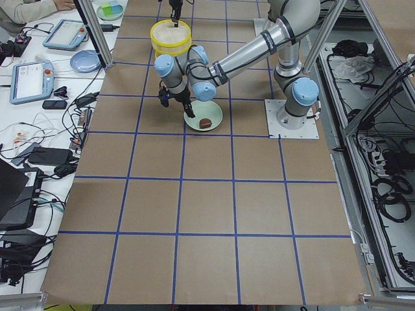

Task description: Stack buns with steamer

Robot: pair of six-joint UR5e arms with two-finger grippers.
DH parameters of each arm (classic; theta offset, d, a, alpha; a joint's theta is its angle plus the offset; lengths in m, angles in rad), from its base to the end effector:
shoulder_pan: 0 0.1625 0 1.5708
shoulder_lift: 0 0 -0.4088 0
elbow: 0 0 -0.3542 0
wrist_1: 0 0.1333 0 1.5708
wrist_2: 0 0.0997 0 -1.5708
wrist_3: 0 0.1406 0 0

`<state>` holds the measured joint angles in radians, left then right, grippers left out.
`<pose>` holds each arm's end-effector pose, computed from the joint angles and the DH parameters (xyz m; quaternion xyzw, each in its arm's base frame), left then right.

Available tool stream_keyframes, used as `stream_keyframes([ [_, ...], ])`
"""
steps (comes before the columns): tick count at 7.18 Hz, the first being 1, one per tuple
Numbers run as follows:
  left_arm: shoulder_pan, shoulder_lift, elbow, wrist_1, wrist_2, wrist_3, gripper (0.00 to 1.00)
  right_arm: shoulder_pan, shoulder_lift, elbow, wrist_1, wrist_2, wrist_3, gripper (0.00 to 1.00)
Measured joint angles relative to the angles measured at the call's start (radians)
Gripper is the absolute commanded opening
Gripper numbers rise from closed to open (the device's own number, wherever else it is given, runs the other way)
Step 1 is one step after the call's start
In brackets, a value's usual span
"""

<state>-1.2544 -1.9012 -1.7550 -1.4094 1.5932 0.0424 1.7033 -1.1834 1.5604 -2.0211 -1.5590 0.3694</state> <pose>0.0275 -0.5023 0.2085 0.1325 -0.9754 -0.1748 0.0205 0.2122 -0.5705 0.2777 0.1179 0.9923 -0.0340 0.0148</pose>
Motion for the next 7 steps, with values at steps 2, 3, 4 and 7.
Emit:
stream_keyframes([
  [2, 0.006, -0.015, -0.021, -0.029, 0.021, -0.005, 0.96, 0.008, 0.017, 0.019, -0.028, 0.0, 0.014, 0.0],
  [3, 0.007, -0.022, -0.029, -0.033, 0.052, -0.007, 0.95, 0.008, 0.023, 0.024, -0.033, 0.0, 0.016, 0.0],
  [4, 0.007, -0.031, -0.04, -0.033, 0.096, -0.009, 0.94, 0.009, 0.029, 0.027, -0.036, 0.0, 0.018, 0.0],
  [7, 0.006, -0.073, -0.051, -0.013, 0.125, -0.024, 0.87, 0.015, 0.041, 0.029, -0.037, 0.001, 0.02, 0.0],
])
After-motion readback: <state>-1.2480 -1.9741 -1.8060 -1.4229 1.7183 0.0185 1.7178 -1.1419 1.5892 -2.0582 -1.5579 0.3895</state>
